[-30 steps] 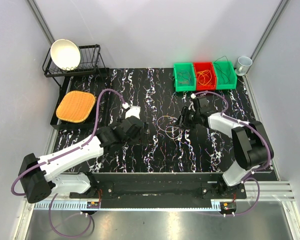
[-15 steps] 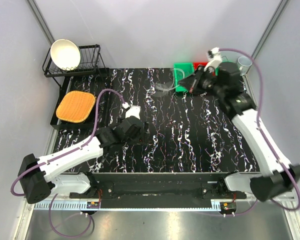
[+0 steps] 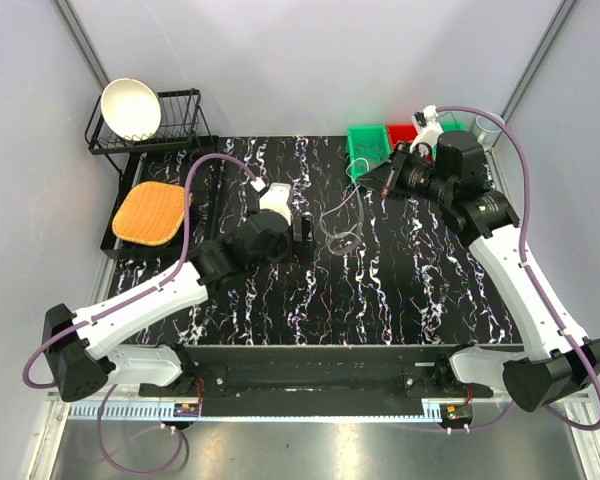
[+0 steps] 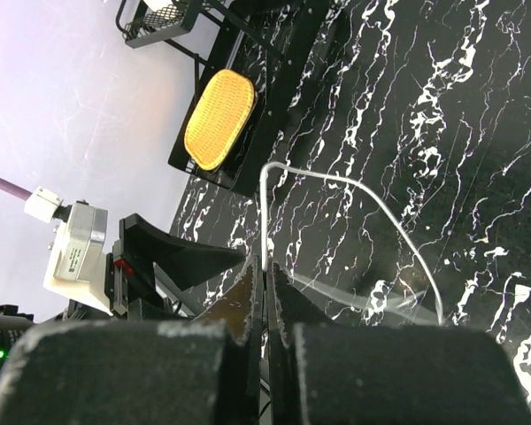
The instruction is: Untangle the cables
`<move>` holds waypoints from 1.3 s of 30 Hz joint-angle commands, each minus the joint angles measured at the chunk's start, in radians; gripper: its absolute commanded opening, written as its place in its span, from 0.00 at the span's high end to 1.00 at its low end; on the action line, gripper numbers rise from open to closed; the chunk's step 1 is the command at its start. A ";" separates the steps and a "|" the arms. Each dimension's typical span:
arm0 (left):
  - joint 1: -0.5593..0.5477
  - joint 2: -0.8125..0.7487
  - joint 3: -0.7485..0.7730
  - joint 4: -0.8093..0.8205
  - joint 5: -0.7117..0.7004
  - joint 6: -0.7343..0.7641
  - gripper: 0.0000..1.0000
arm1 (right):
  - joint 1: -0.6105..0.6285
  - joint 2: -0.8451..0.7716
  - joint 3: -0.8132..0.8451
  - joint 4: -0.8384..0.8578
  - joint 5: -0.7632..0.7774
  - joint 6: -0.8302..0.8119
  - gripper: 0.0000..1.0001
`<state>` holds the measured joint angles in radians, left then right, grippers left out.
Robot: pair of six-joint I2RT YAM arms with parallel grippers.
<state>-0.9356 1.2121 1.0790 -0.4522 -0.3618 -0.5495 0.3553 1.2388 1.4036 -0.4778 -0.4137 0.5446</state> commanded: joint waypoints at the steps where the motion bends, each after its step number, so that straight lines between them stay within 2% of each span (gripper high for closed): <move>1: -0.005 0.001 0.035 0.056 -0.003 0.020 0.04 | 0.007 -0.041 0.018 0.002 -0.036 0.017 1.00; 9: -0.003 -0.029 -0.007 0.069 0.003 0.020 0.04 | 0.007 -0.048 0.024 -0.002 -0.040 0.021 1.00; 15: -0.005 -0.031 -0.028 0.165 0.021 0.042 0.03 | 0.007 -0.036 0.057 -0.001 -0.053 0.041 1.00; 29: -0.003 0.107 -0.011 0.406 0.076 0.077 0.02 | 0.007 -0.022 0.181 -0.015 -0.122 0.091 1.00; 35: -0.003 0.191 0.059 0.495 0.123 0.103 0.02 | 0.005 -0.039 0.209 -0.044 -0.123 0.091 1.00; 39: -0.003 0.225 0.114 0.498 0.084 0.132 0.07 | 0.007 -0.041 0.233 -0.059 -0.128 0.091 1.00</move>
<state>-0.9356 1.4261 1.1015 -0.0608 -0.2653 -0.4622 0.3557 1.2270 1.5723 -0.5240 -0.5175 0.6289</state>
